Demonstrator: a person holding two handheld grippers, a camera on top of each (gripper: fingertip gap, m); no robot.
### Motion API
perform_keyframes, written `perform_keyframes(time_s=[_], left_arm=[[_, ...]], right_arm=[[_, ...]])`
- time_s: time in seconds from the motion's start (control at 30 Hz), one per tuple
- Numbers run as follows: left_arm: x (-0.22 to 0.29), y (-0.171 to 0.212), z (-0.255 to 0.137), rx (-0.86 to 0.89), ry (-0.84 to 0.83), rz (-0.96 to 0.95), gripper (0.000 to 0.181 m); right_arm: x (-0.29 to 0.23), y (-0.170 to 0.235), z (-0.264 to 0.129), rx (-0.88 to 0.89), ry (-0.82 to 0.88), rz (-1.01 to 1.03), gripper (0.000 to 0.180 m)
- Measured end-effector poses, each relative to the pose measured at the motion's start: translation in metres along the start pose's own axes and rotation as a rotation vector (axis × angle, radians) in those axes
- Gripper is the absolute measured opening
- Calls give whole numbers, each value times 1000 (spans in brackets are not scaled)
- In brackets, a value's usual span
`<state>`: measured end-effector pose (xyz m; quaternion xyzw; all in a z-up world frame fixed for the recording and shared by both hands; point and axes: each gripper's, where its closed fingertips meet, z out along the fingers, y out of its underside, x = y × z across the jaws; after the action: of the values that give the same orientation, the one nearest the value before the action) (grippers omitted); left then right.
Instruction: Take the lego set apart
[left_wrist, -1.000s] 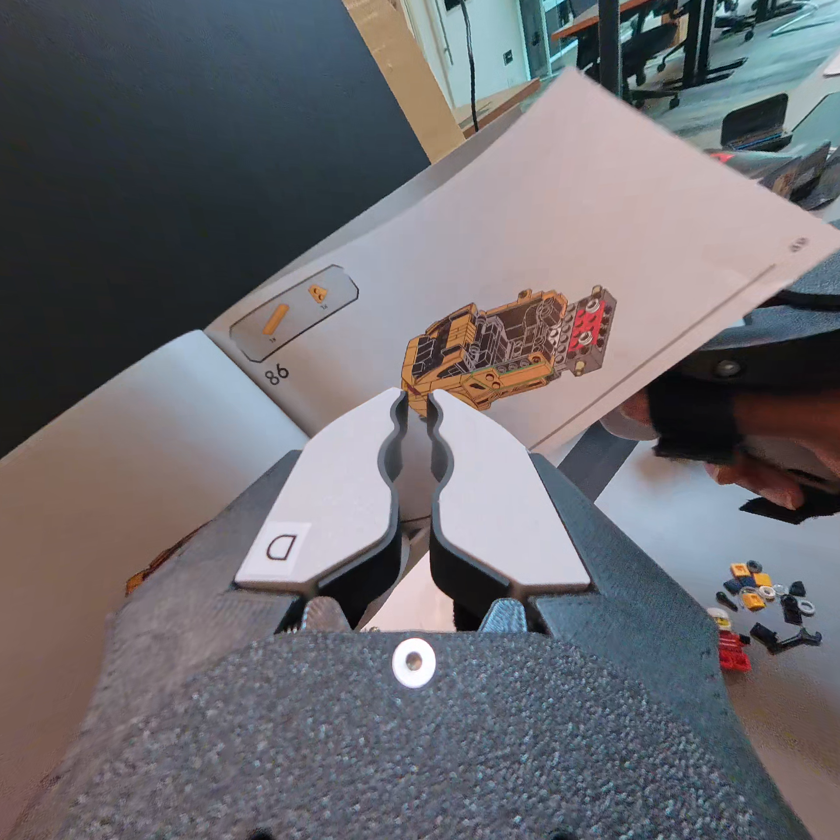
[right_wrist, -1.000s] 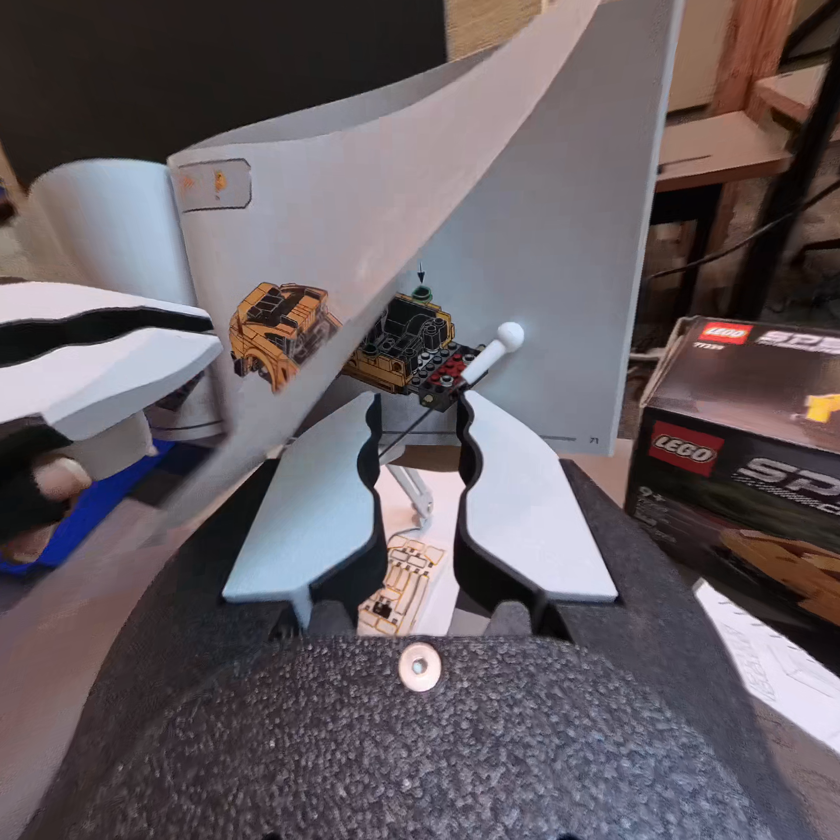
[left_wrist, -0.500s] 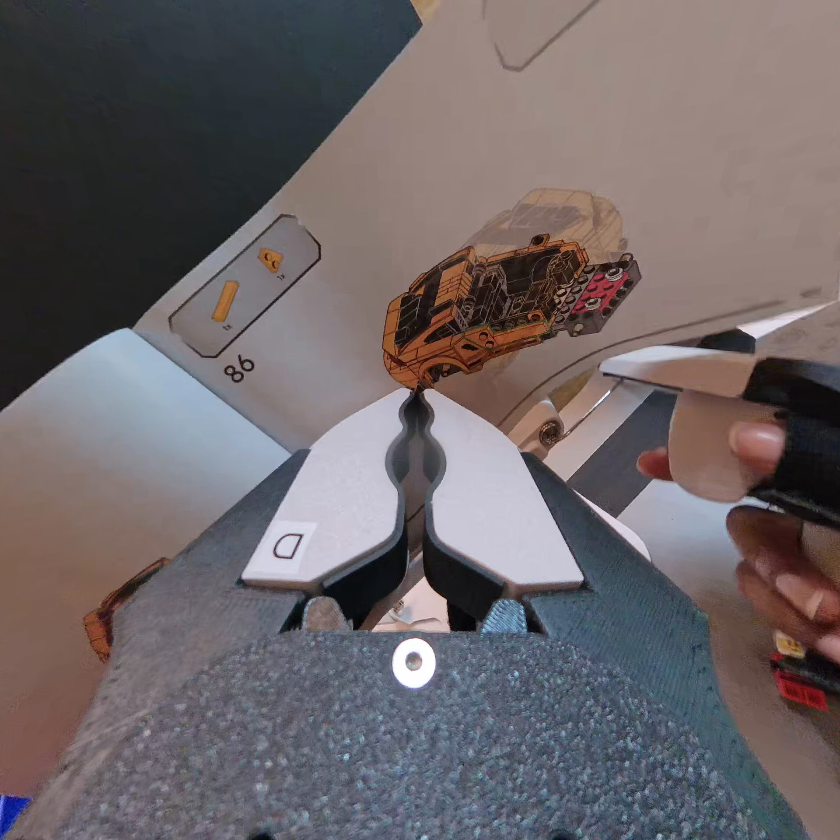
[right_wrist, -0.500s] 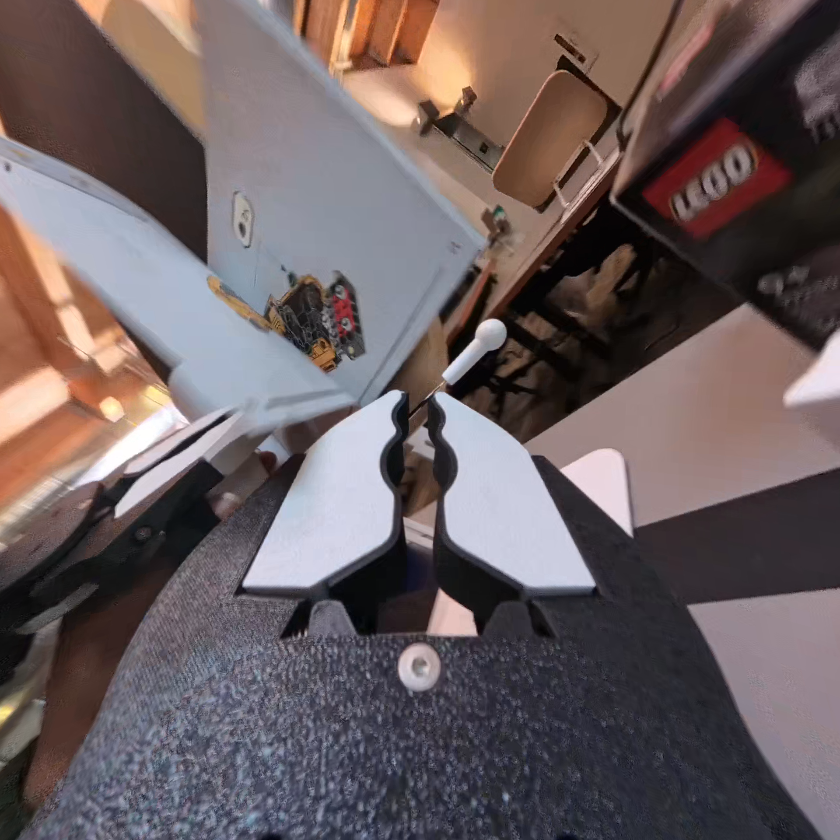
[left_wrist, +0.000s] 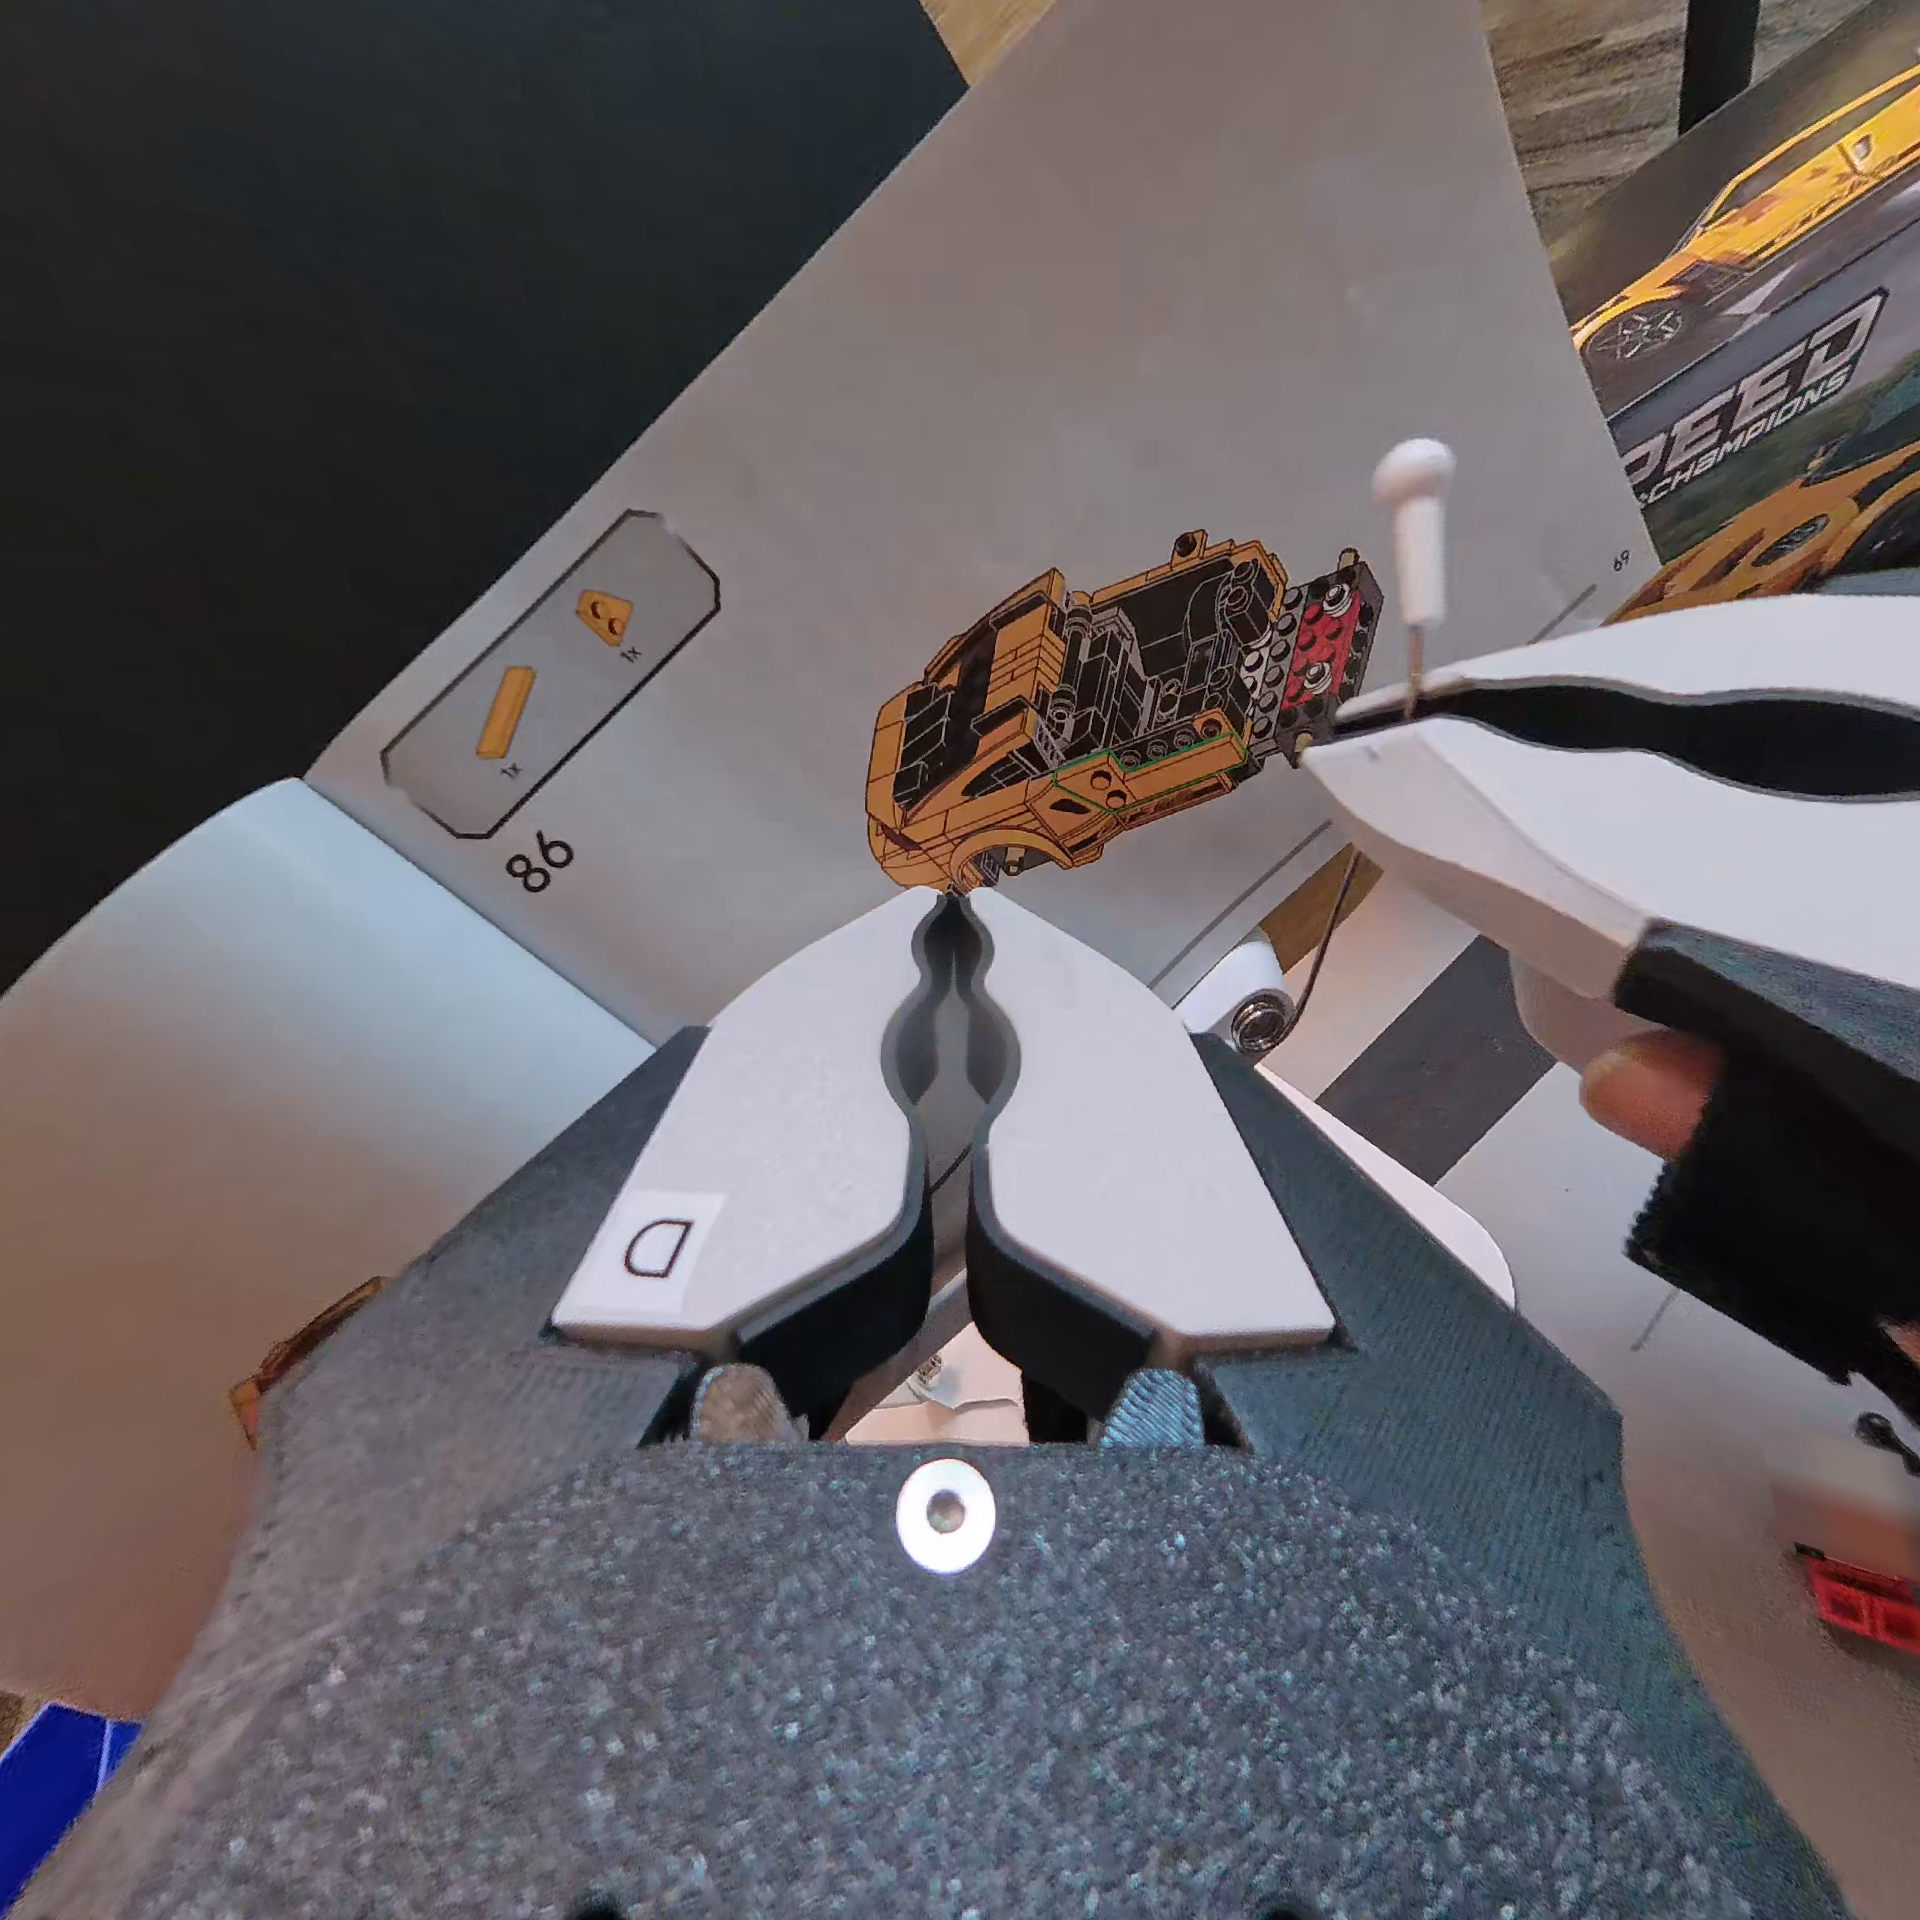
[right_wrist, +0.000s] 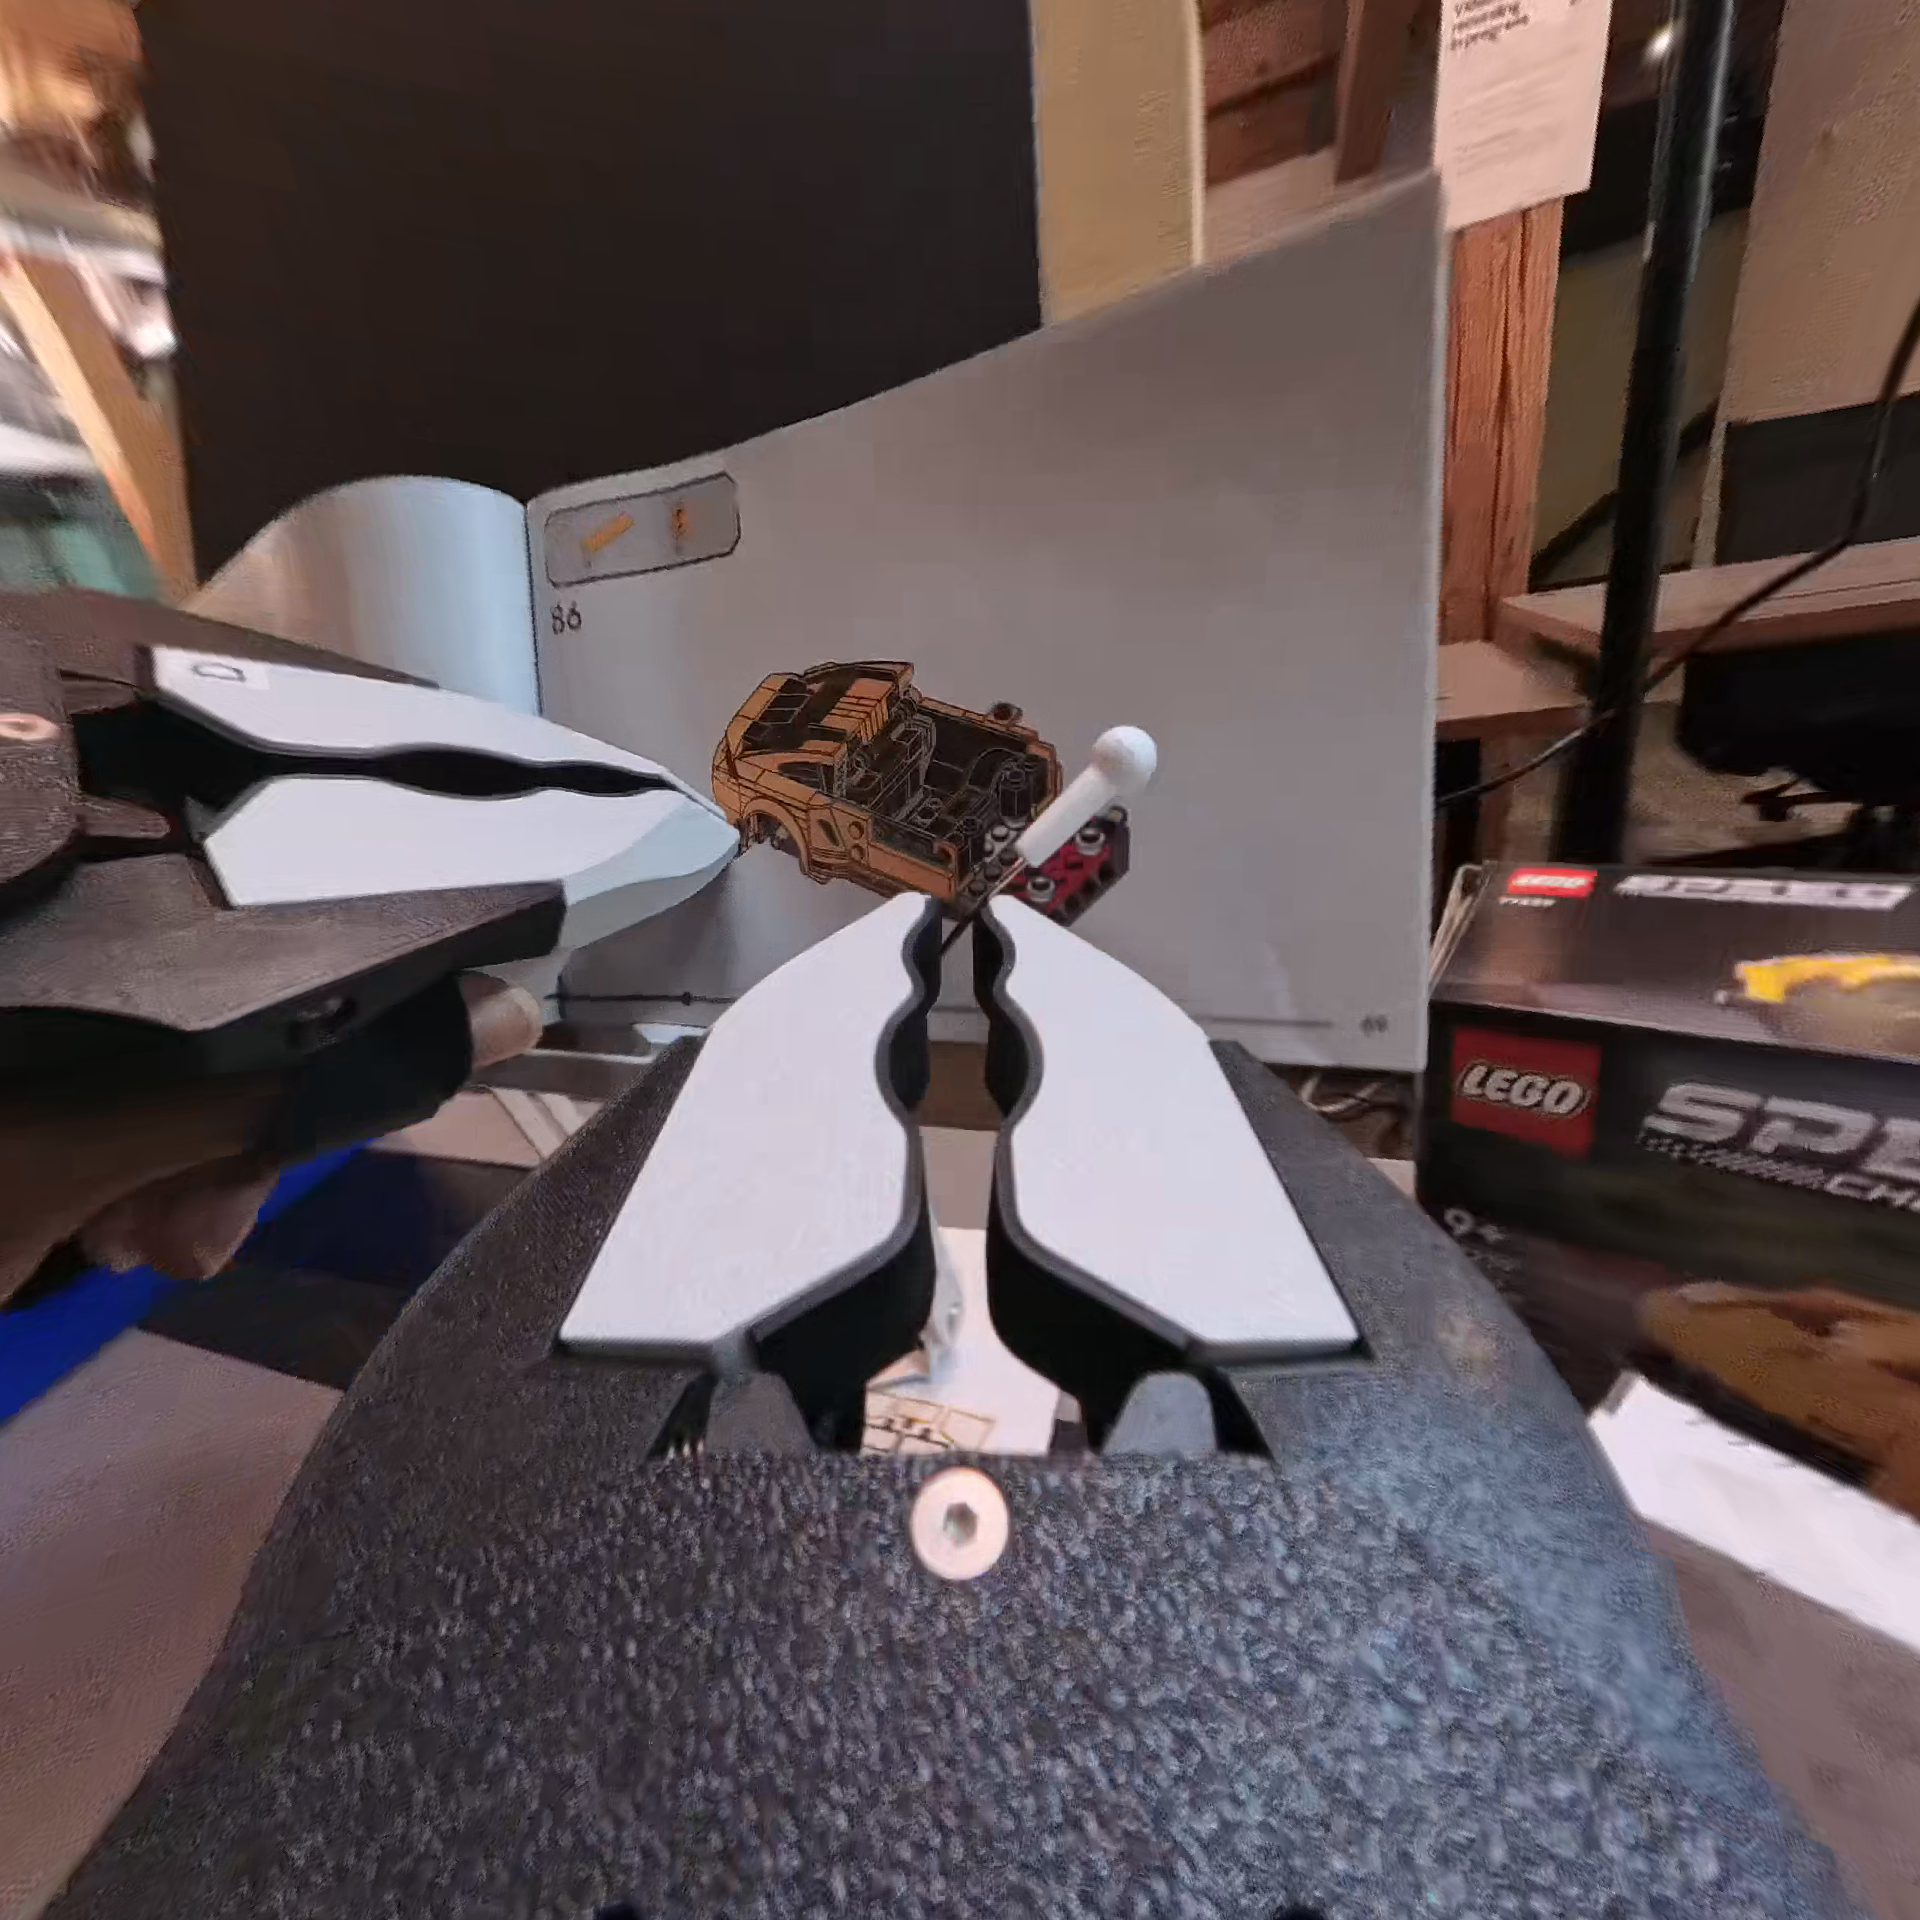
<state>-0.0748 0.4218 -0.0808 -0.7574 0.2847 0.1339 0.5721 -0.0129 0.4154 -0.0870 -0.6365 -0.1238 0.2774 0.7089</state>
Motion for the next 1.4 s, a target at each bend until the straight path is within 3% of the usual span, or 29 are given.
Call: perform_keyframes(time_s=[0.2,0.33,0.57,0.8,1.0,1.1,1.4], left_arm=[[0,-1,-1,6,15,-16,0],[10,-7,-9,33,95,-31,0],[6,-28,-70,216,160,-186,0],[4,5,-133,359,148,-335,0],[9,45,-177,395,110,-399,0],[-4,65,-185,383,49,-405,0],[-40,100,-180,344,-11,-467,0]], right_arm=[[5,5,5,-25,1,80,5],[3,5,6,-52,-86,127,7],[3,-1,-11,-119,-137,-53,21],[-8,-16,-51,-93,-128,-245,21],[-23,-10,-38,-142,-111,-341,14],[-20,-5,-20,-174,-59,-403,0],[-10,7,13,-304,76,-522,0]])
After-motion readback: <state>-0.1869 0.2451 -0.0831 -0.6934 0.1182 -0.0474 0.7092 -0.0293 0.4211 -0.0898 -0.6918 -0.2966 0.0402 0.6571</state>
